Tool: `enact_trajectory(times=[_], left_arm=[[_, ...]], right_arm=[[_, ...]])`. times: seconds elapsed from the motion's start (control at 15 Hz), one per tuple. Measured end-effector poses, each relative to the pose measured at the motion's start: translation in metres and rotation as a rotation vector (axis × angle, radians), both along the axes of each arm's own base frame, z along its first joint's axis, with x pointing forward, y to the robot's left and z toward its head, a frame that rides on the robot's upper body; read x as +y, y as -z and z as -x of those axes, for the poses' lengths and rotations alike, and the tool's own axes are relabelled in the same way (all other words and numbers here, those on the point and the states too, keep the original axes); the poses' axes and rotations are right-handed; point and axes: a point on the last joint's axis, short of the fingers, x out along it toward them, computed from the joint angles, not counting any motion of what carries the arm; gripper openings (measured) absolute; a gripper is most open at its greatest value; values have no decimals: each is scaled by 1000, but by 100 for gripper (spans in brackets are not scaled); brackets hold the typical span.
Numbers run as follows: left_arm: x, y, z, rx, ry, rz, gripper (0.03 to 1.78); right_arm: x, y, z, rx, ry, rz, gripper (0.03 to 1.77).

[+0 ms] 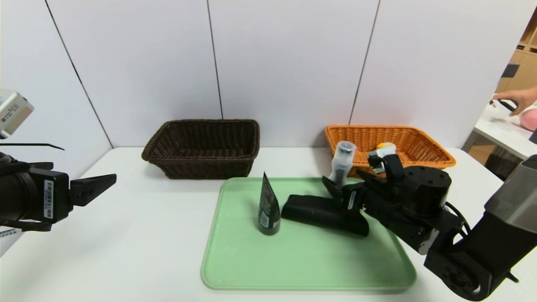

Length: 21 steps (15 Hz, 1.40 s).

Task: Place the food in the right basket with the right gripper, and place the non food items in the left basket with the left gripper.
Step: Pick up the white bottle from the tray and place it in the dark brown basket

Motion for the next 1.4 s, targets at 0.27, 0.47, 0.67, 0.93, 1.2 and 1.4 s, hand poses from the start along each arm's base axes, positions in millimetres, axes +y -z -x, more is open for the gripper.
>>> enact_trajectory(times=[0.27,0.47,0.67,0.93,1.2,1.4], left_arm=[[-1,1,-2,7,2,-2,169],[-1,2,-4,13,2,-3,169],[-2,3,-6,19,1,-4,169],[-3,3,-8,25,1,-7,169],[-3,4,-8,29,1,-7,169],[-2,5,-7,29,1,-8,169]], right_arm=[[4,5,-5,7,-5,1,169],[9,5,-12,-4,-5,-11,170],[10,8,-15,-2,-5,-11,170],[10,11,-19,-8,20,-14,132],[11,12,-20,-17,19,-17,83],[11,10,-19,-22,18,-20,63]])
